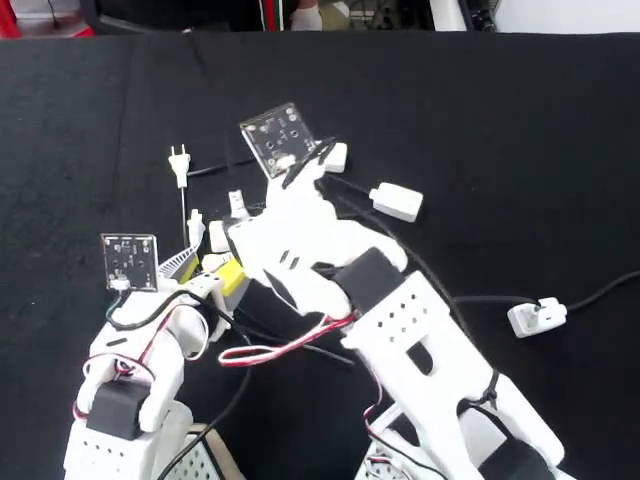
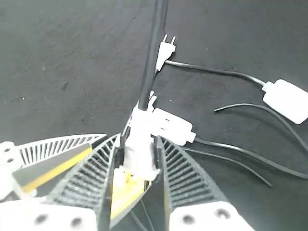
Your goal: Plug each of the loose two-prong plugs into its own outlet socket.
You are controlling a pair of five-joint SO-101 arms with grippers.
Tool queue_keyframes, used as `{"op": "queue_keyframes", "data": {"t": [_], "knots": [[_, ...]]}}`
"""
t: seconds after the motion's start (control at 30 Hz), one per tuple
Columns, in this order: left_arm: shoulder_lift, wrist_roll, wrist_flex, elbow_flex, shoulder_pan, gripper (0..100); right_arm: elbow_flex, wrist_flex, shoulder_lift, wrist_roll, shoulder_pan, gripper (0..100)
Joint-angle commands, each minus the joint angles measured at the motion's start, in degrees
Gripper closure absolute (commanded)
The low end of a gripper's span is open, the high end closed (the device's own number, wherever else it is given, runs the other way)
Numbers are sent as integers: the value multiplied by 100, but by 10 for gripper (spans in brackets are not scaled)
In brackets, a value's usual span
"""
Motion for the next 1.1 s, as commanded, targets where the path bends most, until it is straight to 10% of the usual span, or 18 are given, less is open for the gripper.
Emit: {"op": "queue_keyframes", "data": {"t": [0.0,1.07], "knots": [[-53,53,-114,-277,119,734,163,-281,-505,-281,-26,977],[-79,53,-897,-22,-1033,732,971,-70,-1543,484,-563,977]]}}
